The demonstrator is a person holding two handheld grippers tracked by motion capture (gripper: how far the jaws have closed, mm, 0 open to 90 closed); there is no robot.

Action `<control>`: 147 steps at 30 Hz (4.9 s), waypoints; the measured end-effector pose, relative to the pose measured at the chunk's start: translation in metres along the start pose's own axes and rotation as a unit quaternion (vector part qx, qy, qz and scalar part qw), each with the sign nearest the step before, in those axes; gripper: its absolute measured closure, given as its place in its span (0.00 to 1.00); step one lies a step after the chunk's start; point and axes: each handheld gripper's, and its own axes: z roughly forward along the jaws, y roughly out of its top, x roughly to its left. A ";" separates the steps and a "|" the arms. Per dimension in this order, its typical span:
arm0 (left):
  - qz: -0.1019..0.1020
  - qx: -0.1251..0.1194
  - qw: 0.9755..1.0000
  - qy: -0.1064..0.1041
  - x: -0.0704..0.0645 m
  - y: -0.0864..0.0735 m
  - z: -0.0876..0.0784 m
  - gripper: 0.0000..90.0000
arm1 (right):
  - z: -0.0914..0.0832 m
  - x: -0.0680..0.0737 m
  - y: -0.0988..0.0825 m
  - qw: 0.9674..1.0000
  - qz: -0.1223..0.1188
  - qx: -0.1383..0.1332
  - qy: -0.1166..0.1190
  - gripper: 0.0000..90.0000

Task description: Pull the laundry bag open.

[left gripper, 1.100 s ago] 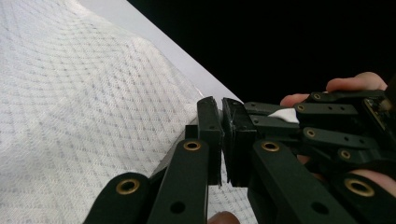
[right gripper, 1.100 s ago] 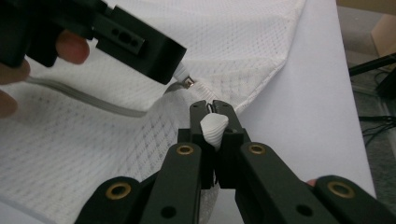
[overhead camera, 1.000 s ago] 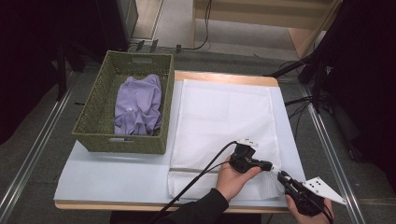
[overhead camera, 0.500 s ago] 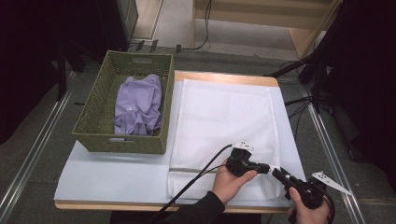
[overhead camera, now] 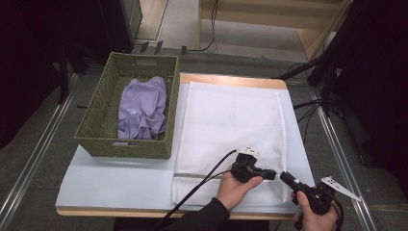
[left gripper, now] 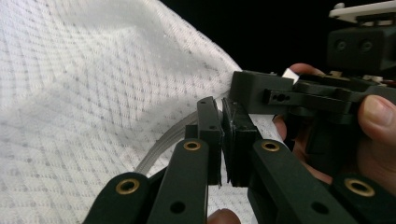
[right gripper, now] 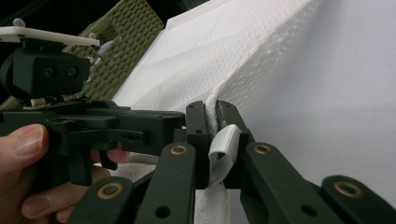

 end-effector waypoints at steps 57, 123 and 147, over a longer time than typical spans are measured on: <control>0.031 -0.003 0.996 0.081 -0.009 -0.018 -0.018 0.97 | -0.002 0.025 0.000 0.991 -0.118 -0.026 -0.063 0.98; 0.058 -0.011 0.965 0.256 0.004 -0.061 -0.124 0.97 | -0.006 0.020 0.002 0.982 -0.152 -0.033 -0.109 0.98; 0.043 -0.018 0.958 0.284 0.009 -0.076 -0.164 0.97 | -0.006 0.020 0.002 0.981 -0.155 -0.032 -0.114 0.98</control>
